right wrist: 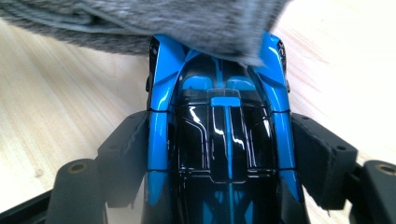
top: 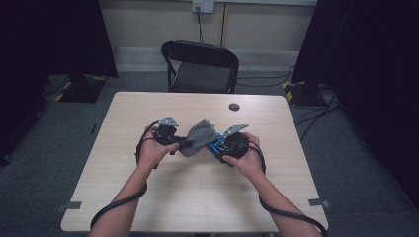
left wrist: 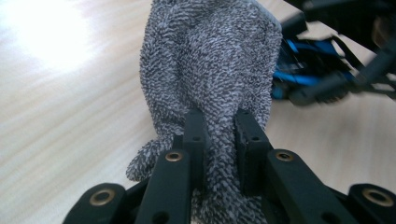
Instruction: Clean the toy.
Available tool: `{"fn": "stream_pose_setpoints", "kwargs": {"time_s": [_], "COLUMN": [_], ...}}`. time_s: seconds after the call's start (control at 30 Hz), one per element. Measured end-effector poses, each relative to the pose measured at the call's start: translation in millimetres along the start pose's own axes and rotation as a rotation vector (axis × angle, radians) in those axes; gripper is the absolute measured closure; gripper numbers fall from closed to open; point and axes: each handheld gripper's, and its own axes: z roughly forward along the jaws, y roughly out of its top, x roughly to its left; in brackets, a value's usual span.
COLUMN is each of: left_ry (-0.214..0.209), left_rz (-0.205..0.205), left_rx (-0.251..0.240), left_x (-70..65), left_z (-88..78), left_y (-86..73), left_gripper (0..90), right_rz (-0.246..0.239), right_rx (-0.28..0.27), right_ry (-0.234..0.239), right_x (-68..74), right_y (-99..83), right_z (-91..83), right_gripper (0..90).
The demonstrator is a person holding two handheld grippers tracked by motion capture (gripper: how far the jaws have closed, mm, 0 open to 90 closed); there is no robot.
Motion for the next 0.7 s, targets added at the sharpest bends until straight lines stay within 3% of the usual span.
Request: {"fn": "stream_pose_setpoints", "kwargs": {"time_s": [0.13, 0.23, 0.4, 0.5, 0.6, 0.7], "left_ry": [-0.021, 0.021, 0.21, 0.265, 0.257, 0.203], "left_rz": [0.01, 0.001, -0.061, -0.061, -0.05, -0.031], "left_rx": [0.017, 0.034, 0.016, 0.006, 0.021, 0.016], "left_x": [1.7, 9.9, 27.5, 27.2, 19.7, 8.2], "left_z": [-10.1, -20.8, -37.4, -33.9, -19.7, -2.5], "left_y": [-9.8, -19.4, -27.4, -23.1, -17.3, -13.0], "left_gripper": [77.4, 77.3, 77.4, 77.3, 77.3, 77.3], "right_rz": [0.019, 0.038, 0.039, 0.025, 0.016, -0.001], "right_rx": [-0.003, -0.009, -0.031, -0.04, -0.056, -0.061], "right_ry": [-0.018, -0.021, -0.012, -0.007, 0.003, 0.004], "right_x": [-6.1, -11.3, -11.5, -7.0, -1.7, 2.9], "right_y": [-1.3, -3.1, -1.2, 4.8, 11.9, 17.8], "right_z": [-1.9, -4.0, -9.5, -12.6, -15.0, -15.2], "right_gripper": [26.1, 26.1, 26.1, 26.1, 26.1, 26.1]}}
